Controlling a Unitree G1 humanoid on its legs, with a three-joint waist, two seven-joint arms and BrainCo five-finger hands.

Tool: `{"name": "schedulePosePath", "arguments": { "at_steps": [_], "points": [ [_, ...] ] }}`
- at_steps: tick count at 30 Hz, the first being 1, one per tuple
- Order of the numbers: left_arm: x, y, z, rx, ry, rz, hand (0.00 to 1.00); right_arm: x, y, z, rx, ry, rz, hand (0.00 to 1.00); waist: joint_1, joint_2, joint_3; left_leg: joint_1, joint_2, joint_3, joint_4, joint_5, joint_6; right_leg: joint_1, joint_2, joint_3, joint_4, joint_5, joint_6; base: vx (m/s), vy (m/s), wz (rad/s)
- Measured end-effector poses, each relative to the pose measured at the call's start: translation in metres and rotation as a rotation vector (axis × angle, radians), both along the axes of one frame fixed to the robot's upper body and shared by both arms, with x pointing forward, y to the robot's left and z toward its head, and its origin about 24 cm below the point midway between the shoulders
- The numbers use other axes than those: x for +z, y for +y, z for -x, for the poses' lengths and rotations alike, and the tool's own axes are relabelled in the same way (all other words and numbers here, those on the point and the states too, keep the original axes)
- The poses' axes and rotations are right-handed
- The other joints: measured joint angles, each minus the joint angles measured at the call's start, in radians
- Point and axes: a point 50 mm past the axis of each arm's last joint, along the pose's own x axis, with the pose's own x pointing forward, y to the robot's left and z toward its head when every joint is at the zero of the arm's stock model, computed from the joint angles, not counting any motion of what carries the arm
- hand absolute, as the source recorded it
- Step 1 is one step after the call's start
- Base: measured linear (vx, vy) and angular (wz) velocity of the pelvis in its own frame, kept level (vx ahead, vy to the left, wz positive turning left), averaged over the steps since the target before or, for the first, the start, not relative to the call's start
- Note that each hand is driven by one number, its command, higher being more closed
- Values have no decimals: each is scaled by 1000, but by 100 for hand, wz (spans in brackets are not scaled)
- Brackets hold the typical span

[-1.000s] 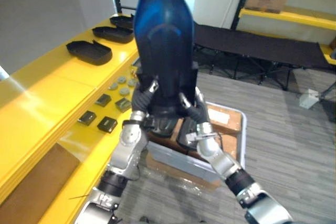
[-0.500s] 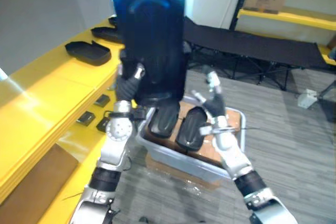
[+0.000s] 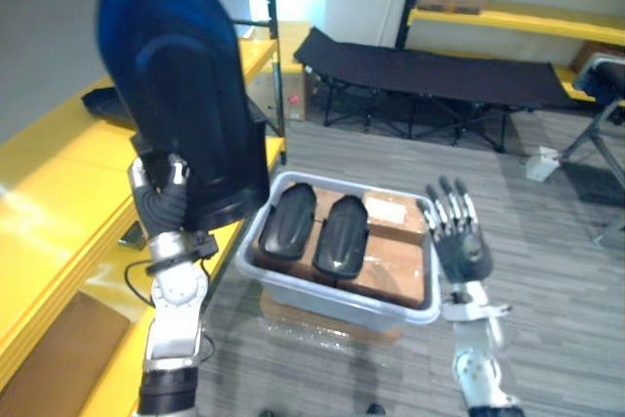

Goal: Walk over and take plastic housings, then place them on the shelf

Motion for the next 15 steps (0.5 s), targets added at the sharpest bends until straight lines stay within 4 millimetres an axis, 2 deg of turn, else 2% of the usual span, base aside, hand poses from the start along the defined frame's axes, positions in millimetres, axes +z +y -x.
{"name": "schedulePosePath", "arguments": {
  "at_steps": [4,6,9,12,13,15],
  "points": [
    [-11,13,17,53,6,83,100,1,-4,-1,-92,6,-8,0,3,12,-14,2,-2,0,-2,0,0,2,-3,0,0,0,1,-7,7,-2],
    [-13,27,31,122,12,70,100,1,-3,-1,-112,21,-3,0,14,13,-14,-3,-1,-7,0,0,0,2,-4,-10,0,0,0,-17,2,13],
    [-16,51,60,255,38,42,100,-6,-5,-1,-160,73,7,0,44,11,-19,-22,-7,-71,2,0,0,31,-9,-80,0,-20,3,-22,-18,58],
    [-22,78,95,422,87,19,100,-17,6,-5,-135,144,4,0,115,6,-55,-62,-16,-155,1,10,1,37,-13,-168,0,-38,8,29,-25,77],
    [-24,81,101,449,94,24,100,-18,8,-6,-126,152,3,0,124,5,-57,-66,-18,-168,1,12,0,39,-13,-181,0,-36,11,37,-21,71],
    [-30,90,123,539,127,29,100,-20,18,-14,-94,167,18,0,183,6,-59,-77,-35,-225,4,16,0,69,-20,-239,0,-43,19,38,-11,71]
  ]
}}
